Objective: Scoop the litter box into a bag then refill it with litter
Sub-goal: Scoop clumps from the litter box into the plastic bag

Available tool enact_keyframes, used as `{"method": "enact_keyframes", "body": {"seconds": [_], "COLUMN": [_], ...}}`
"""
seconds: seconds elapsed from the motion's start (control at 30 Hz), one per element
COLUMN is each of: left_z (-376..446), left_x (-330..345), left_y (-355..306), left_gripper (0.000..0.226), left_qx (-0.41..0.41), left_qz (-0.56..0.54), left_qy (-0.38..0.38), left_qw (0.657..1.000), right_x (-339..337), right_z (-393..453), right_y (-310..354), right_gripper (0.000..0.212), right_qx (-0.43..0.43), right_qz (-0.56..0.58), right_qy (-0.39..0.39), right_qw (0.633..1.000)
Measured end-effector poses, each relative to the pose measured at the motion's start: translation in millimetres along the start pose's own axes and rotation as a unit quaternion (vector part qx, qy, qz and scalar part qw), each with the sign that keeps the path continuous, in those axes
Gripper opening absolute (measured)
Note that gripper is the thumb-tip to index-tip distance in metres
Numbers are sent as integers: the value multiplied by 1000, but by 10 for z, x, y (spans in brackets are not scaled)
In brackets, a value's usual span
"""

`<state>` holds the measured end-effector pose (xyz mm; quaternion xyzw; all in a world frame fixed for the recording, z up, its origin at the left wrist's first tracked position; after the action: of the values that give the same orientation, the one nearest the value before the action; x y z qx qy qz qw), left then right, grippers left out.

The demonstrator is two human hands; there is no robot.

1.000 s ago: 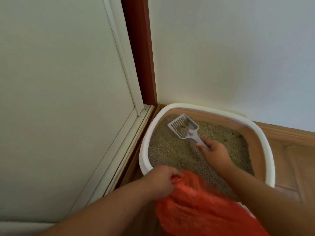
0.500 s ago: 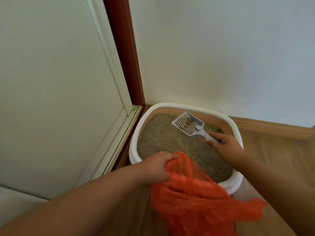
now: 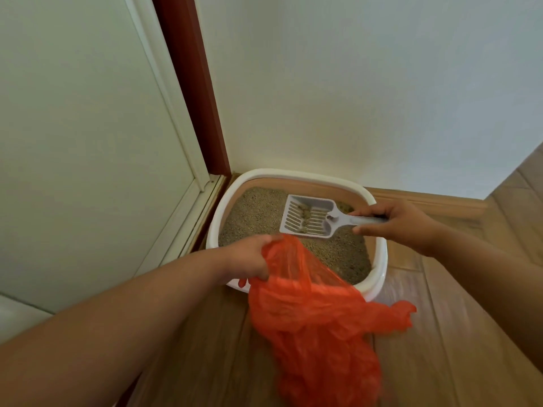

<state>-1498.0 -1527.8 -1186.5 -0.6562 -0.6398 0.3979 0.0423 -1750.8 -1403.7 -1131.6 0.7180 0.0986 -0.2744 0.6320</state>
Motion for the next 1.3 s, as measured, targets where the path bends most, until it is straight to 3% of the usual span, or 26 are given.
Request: {"method": "enact_keyframes", "body": {"seconds": [0.3,0.57,0.73,0.87,1.3], "left_z": [-18,2,-13,-38,-34], "left_x": [-44,-31,-14,4,0], "left_y": [12,-5,-63,-83,-57], "left_gripper": [91,97,98,101,108], "left_qx": [16,17,27,37,55], "left_qz": [-88,-96,-94,-97,-105], "left_qy": [28,26,26,31,41], "left_qw": [996,995,995,994,992], "right_x": [140,651,889,926,1038], "right_z": [-50,-26,-79,-72,-125], "right_y": [297,679,731,778,1062], "right_gripper": [25,25,27,26,24], "right_qx": [-52,-180,-183,-183,-195], "right_qz": [-166,-367,-405,-441,-452], "right_qy": [147,256,329,338,325], "right_qw": [974,876,833,811,807]}}
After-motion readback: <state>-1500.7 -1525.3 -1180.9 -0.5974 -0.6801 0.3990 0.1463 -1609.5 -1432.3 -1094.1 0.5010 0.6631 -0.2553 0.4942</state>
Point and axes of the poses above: each hand's wrist, its own z-axis towards the middle knuckle, its own x-axis out of the palm, y = z × x, the point moved 9 cm from there along z, towards the middle knuckle, and after that the axes turned 9 degrees about -x, right-handed, at the moved point
